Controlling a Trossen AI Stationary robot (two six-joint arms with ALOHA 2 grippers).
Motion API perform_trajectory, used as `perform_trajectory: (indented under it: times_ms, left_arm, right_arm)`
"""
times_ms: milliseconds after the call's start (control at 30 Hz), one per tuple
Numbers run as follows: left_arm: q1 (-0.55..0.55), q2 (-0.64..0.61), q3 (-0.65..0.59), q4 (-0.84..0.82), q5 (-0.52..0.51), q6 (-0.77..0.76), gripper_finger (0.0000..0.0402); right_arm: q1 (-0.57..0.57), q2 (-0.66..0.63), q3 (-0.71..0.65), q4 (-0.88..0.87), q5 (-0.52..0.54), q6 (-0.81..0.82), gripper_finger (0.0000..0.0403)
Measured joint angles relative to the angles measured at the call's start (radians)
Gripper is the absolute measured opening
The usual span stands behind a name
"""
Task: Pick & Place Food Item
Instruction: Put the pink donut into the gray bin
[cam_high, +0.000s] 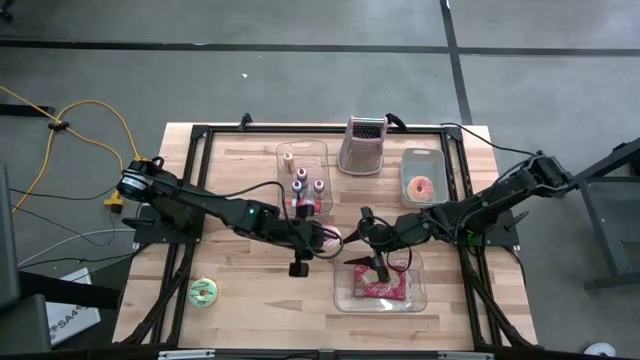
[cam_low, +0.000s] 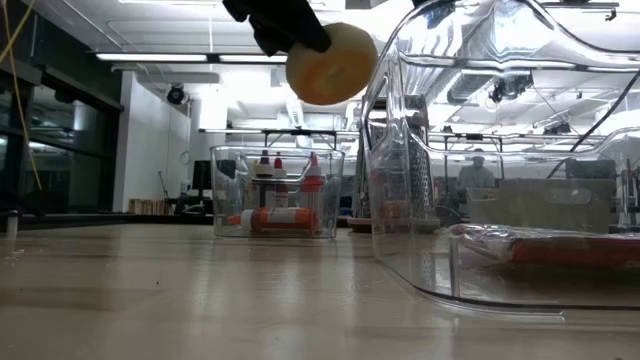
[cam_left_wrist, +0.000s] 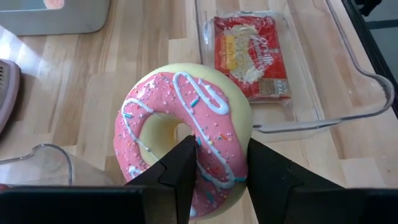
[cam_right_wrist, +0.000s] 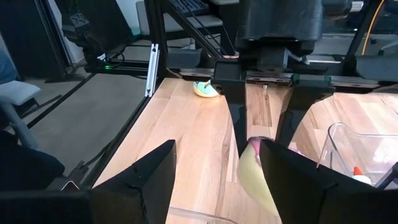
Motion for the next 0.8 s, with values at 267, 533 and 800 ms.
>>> perform_trajectory:
  times_ms: [267,533,800]
  left_arm:
    - [0.000,0.000,0.000,0.000,0.027,-0.013,0.0117]
    - [0.000,0.000,0.000,0.000,0.070,-0.060,0.0117]
    - [0.000,0.000,0.000,0.046,0.151,-0.104,0.0117]
  right_arm:
    - [0.001,0.000,0.000,-0.061,0.013,-0.168,0.0219]
    - [0.001,0.001,0.000,-0.098,0.131,-0.499,0.0219]
    - [0.001,0.016,0.000,-0.097,0.135,-0.677,0.0219]
